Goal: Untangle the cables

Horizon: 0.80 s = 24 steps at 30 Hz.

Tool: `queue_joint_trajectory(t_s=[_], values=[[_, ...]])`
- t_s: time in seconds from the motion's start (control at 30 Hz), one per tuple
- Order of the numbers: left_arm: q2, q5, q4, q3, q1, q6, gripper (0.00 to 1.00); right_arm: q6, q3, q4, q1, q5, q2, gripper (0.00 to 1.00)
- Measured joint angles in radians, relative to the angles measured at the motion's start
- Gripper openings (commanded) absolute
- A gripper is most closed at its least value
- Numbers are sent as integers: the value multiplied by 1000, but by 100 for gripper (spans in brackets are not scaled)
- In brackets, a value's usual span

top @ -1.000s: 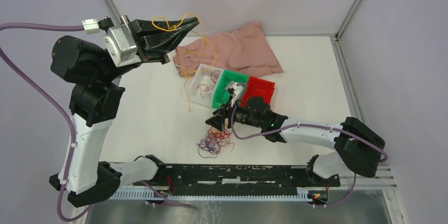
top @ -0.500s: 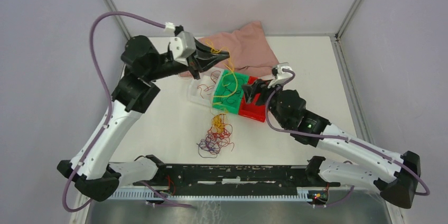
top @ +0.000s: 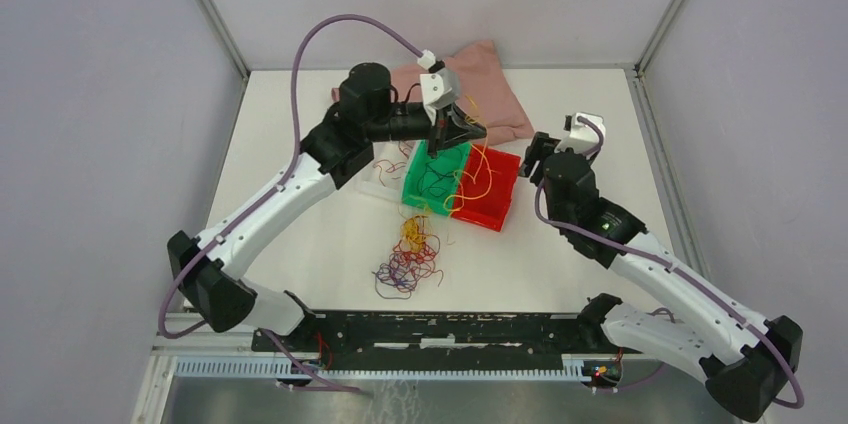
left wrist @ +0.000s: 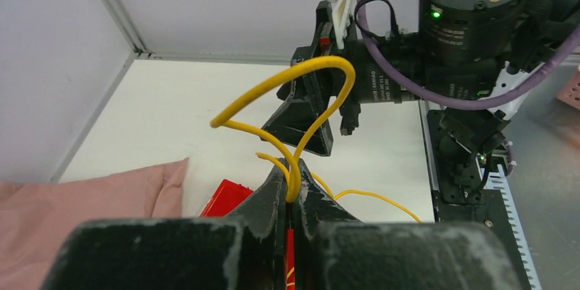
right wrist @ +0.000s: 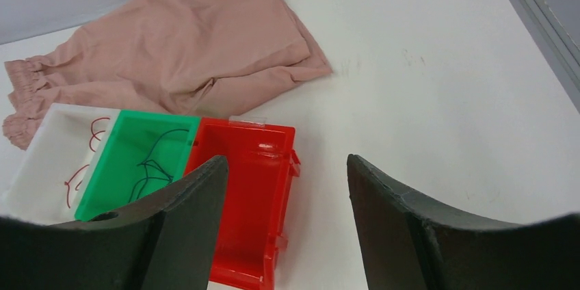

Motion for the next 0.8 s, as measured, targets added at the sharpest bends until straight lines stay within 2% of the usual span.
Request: queue_joint_trajectory(t_s=[0.33,0.63,0.8], values=[[183,-1,0,67,-8,2,3,16,-57,9,-49,-10,2,71],[346,-6,18,188,-16,22,3,15,-84,55,-99,-26,5,71],[399,-34,19,195,-16,61,3,15,-103,61,-134,-33,0,70]])
